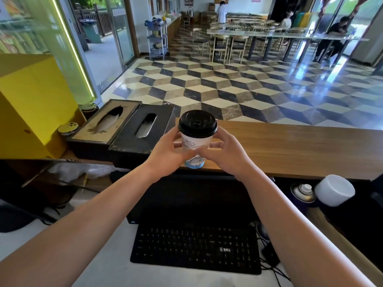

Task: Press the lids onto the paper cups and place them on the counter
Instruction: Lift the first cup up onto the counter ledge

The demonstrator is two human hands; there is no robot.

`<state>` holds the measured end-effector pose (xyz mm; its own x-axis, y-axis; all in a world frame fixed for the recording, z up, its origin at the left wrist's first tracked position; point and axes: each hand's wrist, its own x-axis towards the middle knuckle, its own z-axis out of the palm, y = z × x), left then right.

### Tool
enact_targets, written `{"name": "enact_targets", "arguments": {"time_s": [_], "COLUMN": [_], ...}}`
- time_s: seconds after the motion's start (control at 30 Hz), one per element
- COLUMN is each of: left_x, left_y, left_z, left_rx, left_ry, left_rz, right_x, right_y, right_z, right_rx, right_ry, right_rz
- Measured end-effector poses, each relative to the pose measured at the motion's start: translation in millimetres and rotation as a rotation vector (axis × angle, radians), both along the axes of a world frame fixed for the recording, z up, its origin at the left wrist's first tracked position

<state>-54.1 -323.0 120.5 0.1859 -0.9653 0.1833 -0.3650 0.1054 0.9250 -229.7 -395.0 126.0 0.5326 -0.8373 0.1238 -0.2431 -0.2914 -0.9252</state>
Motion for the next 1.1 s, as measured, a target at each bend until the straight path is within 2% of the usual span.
{"name": "enact_targets", "arguments": {"time_s": [0.57, 0.77, 0.97, 1.1], "left_x": [2, -3, -9, -14], "left_y": [-16, -3, 21, 48], "left_z": [-11, -14, -2, 12], "left_rx": [0.019, 0.024, 0.129, 0.086], "left_ry": [0.031, -0.038, -0.014, -0.072], "left_rz": [-0.012, 0.092, 0.241, 0.236], "right_x": [12, 14, 6, -5], "right_y": [-14, -7, 14, 46], "right_z": [-17, -23, -22, -12], "right_rx": [-0.002, 0.019, -0.003, -0.113], "right_ry": [0.022, 0.041, 0.097, 0.093], "right_rz": [-0.06, -0.083, -0.252, -0.364]}}
